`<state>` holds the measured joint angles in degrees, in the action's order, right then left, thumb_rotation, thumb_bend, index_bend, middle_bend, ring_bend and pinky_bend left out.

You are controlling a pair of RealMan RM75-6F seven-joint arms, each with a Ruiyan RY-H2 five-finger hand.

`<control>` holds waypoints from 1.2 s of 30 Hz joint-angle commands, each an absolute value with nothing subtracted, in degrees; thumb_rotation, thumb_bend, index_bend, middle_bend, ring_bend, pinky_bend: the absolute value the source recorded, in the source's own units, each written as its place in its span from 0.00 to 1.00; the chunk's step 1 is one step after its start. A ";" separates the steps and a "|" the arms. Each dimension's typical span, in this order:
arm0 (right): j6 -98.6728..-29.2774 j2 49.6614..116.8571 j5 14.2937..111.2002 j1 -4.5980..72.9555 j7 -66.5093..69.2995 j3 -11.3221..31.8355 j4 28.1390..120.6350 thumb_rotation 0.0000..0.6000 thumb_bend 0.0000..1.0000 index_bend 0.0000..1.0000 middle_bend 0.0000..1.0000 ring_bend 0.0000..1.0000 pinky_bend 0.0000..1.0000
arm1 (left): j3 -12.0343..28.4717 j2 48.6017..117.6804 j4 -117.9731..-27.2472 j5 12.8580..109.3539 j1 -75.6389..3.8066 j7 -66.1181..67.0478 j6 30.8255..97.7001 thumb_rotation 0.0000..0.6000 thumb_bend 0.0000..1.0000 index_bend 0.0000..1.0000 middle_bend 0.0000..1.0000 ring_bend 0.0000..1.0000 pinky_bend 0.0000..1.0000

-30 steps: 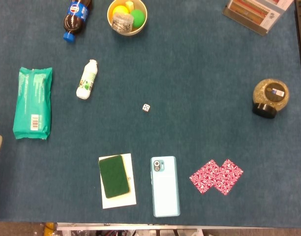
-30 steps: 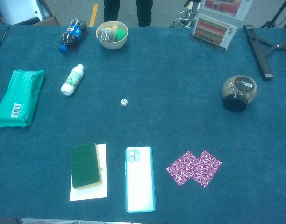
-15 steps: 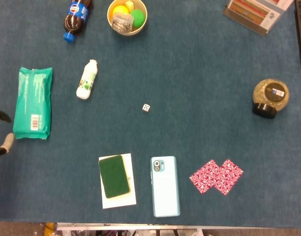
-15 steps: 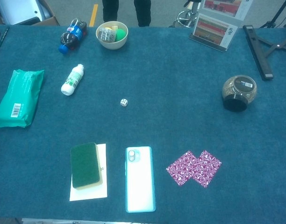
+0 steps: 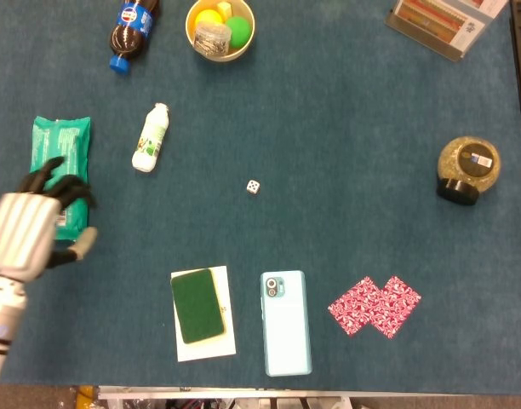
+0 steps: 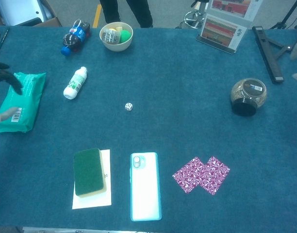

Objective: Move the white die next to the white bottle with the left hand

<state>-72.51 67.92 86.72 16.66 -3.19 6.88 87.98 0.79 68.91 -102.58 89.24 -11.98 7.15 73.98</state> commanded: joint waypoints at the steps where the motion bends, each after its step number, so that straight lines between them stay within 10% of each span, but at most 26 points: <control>1: -71.29 67.32 87.35 18.68 -5.54 7.89 90.08 1.00 0.21 0.48 0.37 0.26 0.34 | 1.20 70.15 -104.74 89.25 -14.84 9.59 70.57 1.00 0.31 0.43 0.29 0.07 0.17; 36: -69.18 66.75 83.52 24.56 -8.73 9.99 91.73 1.00 0.21 0.48 0.37 0.26 0.34 | 4.22 88.95 -91.67 81.21 -26.62 11.05 58.87 1.00 0.31 0.42 0.10 0.04 0.12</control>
<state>-69.17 66.76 83.53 24.57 -8.74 10.00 91.73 3.94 88.03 -92.71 81.93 -25.90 11.20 59.68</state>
